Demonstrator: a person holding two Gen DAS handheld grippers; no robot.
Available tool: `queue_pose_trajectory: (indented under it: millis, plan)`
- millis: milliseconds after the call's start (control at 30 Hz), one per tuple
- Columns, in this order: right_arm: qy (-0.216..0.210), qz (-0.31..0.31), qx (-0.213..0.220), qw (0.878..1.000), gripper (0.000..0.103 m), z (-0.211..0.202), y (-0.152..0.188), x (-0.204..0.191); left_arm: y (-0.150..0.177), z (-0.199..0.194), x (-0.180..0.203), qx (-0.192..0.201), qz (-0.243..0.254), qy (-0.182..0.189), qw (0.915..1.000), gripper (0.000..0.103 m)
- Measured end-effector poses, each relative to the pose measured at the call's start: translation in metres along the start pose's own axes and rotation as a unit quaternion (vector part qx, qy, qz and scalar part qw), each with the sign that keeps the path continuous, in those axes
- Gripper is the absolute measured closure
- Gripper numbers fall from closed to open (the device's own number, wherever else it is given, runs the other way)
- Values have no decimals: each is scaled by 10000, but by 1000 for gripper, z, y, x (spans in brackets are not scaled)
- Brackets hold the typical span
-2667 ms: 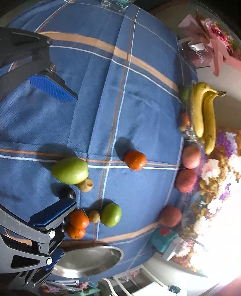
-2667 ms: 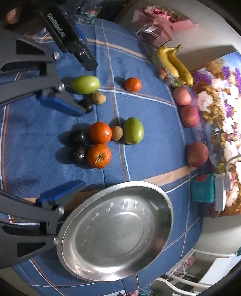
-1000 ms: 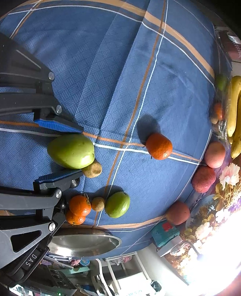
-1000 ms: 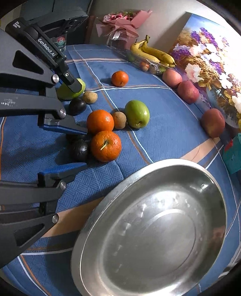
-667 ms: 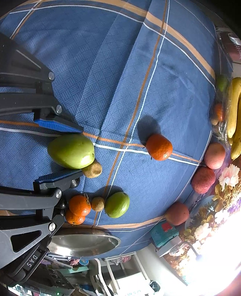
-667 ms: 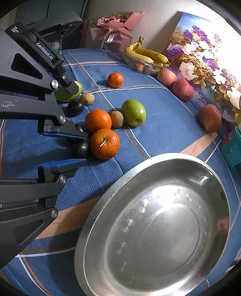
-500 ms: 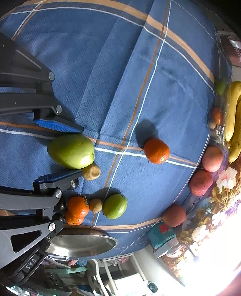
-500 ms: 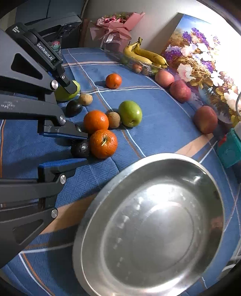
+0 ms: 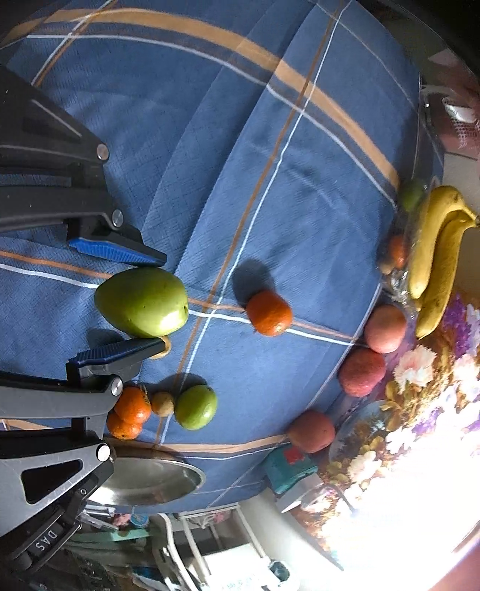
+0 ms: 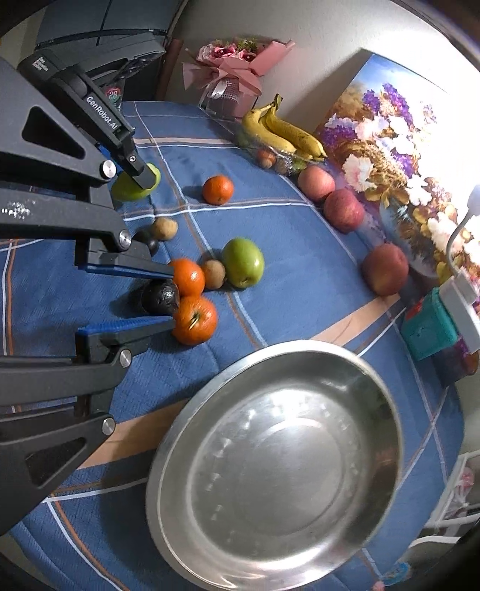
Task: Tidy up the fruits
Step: 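Carry both fruits over the steel bowl and open the left tool to drop the apple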
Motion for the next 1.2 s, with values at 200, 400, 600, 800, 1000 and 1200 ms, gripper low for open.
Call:
queue_pose_trajectory:
  millis: [200,400,600,800,1000,1200]
  plan:
    - [277,-336,340,9985,82,-10,-19,-23,-21,-11,20,248,101,-69,9996,61]
    - [270,-277,694,9968,82,-13,-47,-35,-39,-9,61,427,356,49,9984,61]
    - [560,-285,966,9933,82,-25,-74,-9,-32,12,121,171,933,378,9948,61]
    - [1427,144,1273,9814,82,-61,-88,57,0,33,189,-227,1792,662,9813,61]
    - [2280,410,1388,9629,82,-80,-91,102,34,47,240,-513,2554,777,9624,61]
    - [2486,675,1001,9610,82,-66,-85,130,53,71,259,-693,2820,641,9547,61]
Point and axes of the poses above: each gripper's, at about its wrist camera, not at the fingertips, and z roughly the way its jaws point, x to its right, y to its underside, the point moved 3 cm from there along z, roughly the way its jaws point, and after that the axes turned 6 degrees about x, right-handed, at the moved point
